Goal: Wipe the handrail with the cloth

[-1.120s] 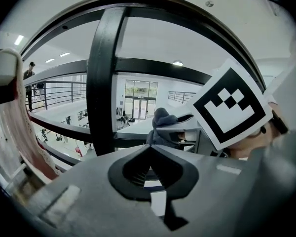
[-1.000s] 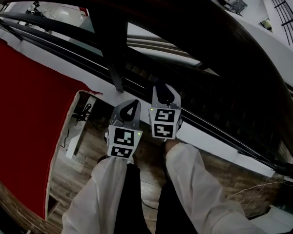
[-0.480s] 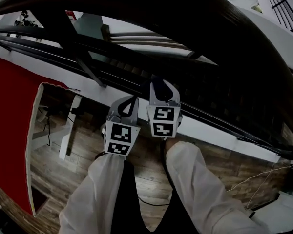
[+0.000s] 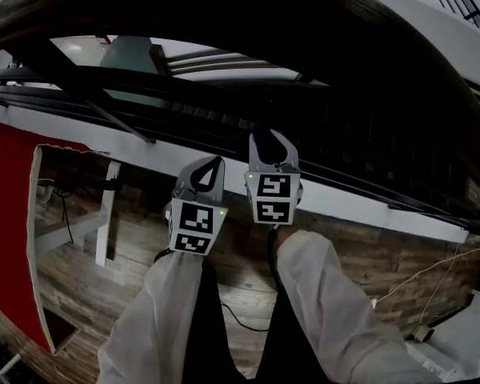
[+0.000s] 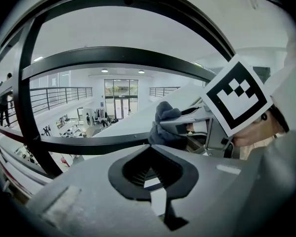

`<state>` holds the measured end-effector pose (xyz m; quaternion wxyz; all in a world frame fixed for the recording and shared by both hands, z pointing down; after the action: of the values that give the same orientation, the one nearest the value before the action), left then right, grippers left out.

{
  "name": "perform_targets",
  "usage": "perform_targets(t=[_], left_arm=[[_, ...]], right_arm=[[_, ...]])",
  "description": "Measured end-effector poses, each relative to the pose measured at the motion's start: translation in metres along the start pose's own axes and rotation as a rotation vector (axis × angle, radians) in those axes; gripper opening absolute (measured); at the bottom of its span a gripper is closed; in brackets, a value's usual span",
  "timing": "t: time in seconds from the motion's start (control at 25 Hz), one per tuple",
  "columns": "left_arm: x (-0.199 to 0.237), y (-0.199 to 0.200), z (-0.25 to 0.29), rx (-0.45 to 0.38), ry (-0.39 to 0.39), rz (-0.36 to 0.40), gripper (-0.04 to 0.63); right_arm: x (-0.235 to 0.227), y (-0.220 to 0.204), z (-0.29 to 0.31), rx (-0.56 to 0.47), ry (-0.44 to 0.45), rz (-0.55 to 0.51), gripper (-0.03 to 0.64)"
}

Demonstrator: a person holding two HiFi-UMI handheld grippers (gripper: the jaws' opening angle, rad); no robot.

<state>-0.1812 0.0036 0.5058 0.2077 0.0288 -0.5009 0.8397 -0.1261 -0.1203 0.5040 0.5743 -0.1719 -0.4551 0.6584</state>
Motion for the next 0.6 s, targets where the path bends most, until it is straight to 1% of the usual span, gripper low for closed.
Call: perform_targets(t=[0.24, 0.44, 0.6], left_arm=[[-0.034, -0.010, 0.014, 0.028, -0.026, 0.005, 0.000], [-0.086, -0.010, 0.032, 0.055, -0.101, 0.068, 0.000], [-0.115, -0.007, 0.042, 0.061, -0.140, 0.090, 0.000]], right_arm=[[-0.031, -0.028, -0.022, 0.028, -0.034, 0.033, 0.107], [-0.070, -0.055, -0.049, 0.041, -0.069, 0.053, 0.107], [-0.091, -0.072, -0.067, 0.054, -0.111, 0.073, 0.107]])
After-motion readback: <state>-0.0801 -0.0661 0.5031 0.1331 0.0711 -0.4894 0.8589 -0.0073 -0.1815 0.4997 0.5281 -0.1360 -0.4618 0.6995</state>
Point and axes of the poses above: the fingertips, and each gripper's own axes: z forward along the fingers, x to its left, y out of its top, the point moved 6 cm from there along -z, backward along the fingers, and after that the axes turned 14 degrees about -z, right-handed, at the moved point
